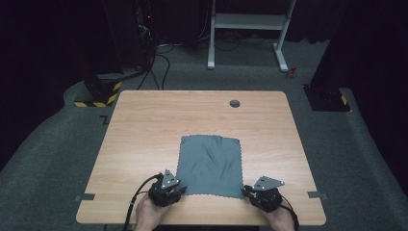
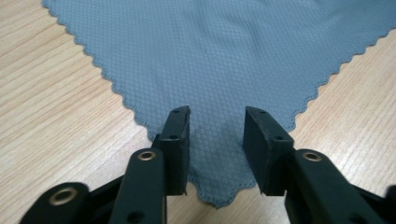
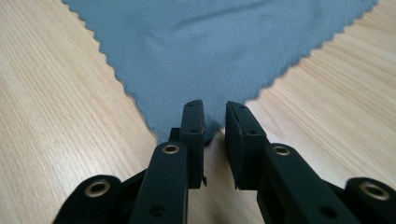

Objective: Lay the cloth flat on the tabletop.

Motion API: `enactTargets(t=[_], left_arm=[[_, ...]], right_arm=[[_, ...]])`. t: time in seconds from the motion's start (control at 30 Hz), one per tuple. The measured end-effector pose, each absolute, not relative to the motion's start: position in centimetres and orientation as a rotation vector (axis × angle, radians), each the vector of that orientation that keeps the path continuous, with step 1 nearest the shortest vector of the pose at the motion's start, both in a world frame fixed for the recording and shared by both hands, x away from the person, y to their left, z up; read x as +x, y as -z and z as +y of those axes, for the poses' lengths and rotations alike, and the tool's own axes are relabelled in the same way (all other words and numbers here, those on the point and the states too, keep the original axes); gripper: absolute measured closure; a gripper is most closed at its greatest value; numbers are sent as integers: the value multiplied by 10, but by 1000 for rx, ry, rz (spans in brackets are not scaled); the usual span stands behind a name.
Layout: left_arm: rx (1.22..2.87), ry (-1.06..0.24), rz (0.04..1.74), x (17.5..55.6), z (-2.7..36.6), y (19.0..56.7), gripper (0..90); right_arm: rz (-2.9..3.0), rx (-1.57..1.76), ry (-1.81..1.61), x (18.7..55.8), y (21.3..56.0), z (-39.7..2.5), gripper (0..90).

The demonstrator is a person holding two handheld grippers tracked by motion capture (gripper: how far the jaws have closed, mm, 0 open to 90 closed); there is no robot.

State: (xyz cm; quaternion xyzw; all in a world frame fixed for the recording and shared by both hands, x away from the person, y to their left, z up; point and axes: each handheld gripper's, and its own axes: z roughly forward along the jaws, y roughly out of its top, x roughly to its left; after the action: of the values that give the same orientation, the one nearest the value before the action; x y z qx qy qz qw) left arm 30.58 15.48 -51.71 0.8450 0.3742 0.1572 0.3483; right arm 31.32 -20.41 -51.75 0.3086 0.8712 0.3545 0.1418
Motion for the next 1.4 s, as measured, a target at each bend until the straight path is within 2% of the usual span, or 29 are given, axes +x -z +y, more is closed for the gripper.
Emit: enactTargets(t=[0.17,0.4,0.53,0.7,0.87,0.97,1.23,1.4], left_arm=[[2178,-419,971,313,155,515,522],[2106,-443,1037,341,155,511,456],[2106,-452,1065,351,156,515,447],[2132,-465,1066,355,155,521,447],[2094,-478,1058,352,156,524,444],[2080,-490,1041,351,158,526,440],[2074,-487,1052,351,158,527,423],[2074,-489,1052,351,158,527,419]], right_arm=[[2460,912,-1023,318,512,-203,734],[2410,1033,-1047,377,510,-185,771],[2420,1061,-1007,396,515,-176,793],[2447,1061,-984,403,516,-180,862],[2445,1027,-950,403,515,-182,856],[2420,1033,-922,406,513,-180,789],[2316,1204,-986,460,511,-170,779],[2291,1212,-995,476,516,-158,774]])
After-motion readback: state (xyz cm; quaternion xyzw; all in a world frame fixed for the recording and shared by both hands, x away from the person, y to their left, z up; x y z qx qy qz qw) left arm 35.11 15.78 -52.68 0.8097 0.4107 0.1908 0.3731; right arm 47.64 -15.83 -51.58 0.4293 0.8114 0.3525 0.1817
